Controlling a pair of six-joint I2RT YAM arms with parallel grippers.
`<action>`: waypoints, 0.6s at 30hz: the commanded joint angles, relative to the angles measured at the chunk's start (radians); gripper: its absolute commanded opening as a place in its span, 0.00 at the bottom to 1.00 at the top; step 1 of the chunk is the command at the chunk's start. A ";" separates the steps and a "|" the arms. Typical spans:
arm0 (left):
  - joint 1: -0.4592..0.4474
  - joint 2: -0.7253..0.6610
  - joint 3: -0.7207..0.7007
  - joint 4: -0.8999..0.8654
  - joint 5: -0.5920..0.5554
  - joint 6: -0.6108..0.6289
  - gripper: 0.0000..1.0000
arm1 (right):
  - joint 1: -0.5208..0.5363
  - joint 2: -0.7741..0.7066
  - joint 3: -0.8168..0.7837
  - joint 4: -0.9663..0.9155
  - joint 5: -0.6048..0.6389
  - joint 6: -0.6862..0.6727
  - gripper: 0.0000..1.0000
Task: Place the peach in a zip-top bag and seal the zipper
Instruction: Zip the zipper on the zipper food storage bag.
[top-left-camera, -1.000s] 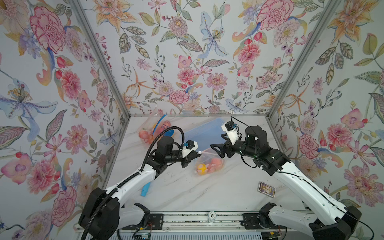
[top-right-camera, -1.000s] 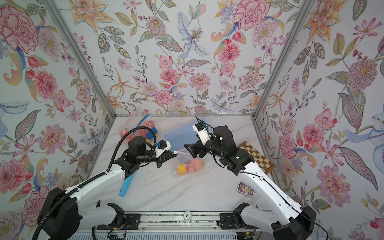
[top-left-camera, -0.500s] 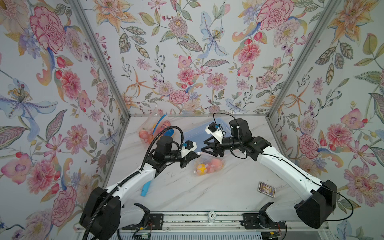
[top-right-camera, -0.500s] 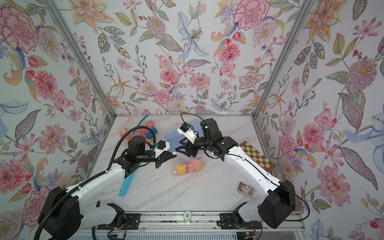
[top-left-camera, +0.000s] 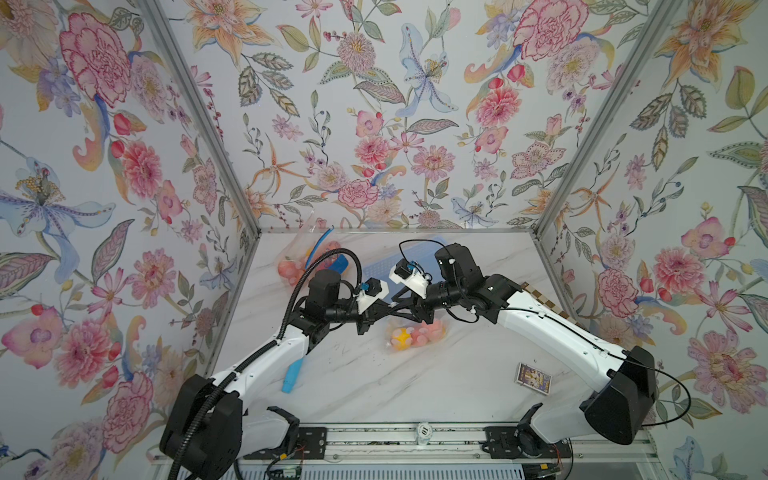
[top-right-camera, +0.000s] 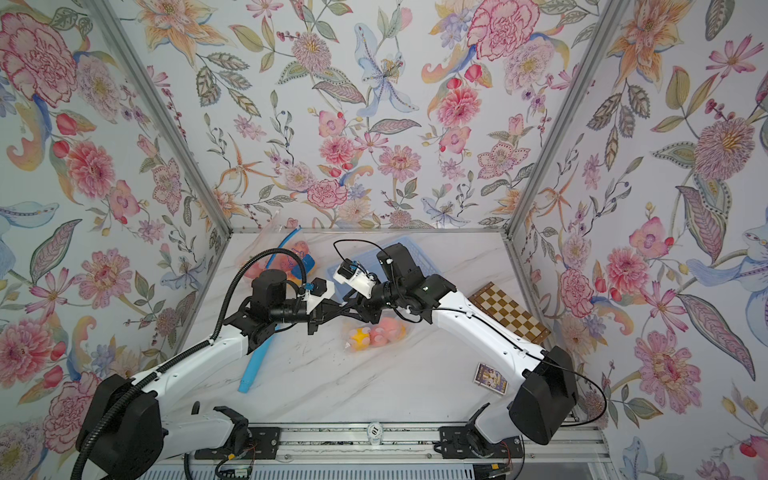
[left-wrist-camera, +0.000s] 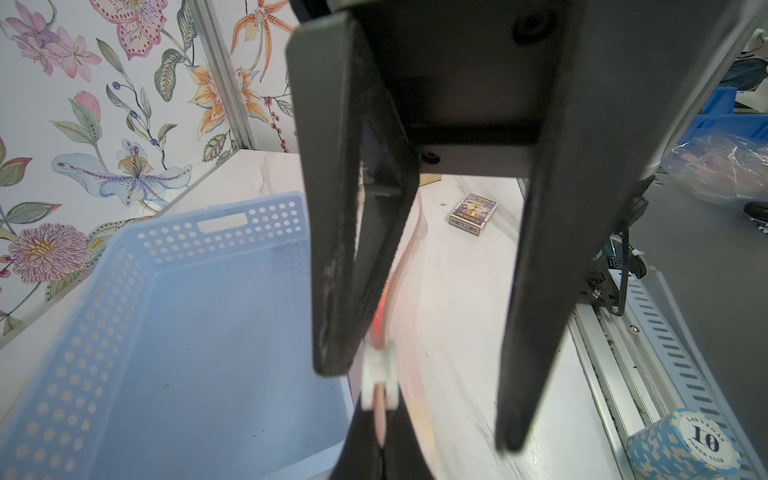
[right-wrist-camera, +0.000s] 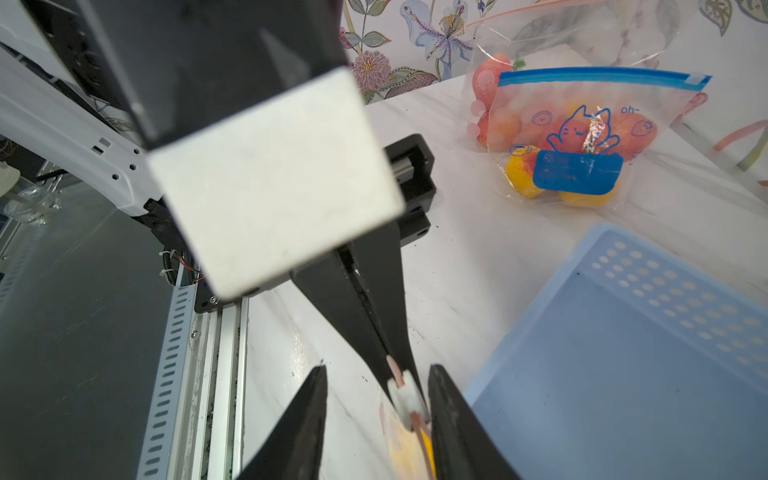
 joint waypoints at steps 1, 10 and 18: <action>0.009 -0.006 -0.008 -0.007 0.043 0.006 0.00 | 0.011 0.021 0.040 -0.039 0.048 -0.042 0.41; 0.011 -0.005 -0.010 -0.017 0.042 0.010 0.00 | 0.011 0.038 0.053 -0.051 0.057 -0.060 0.30; 0.015 0.003 -0.012 -0.012 0.039 0.004 0.00 | 0.009 0.029 0.039 -0.052 0.056 -0.059 0.16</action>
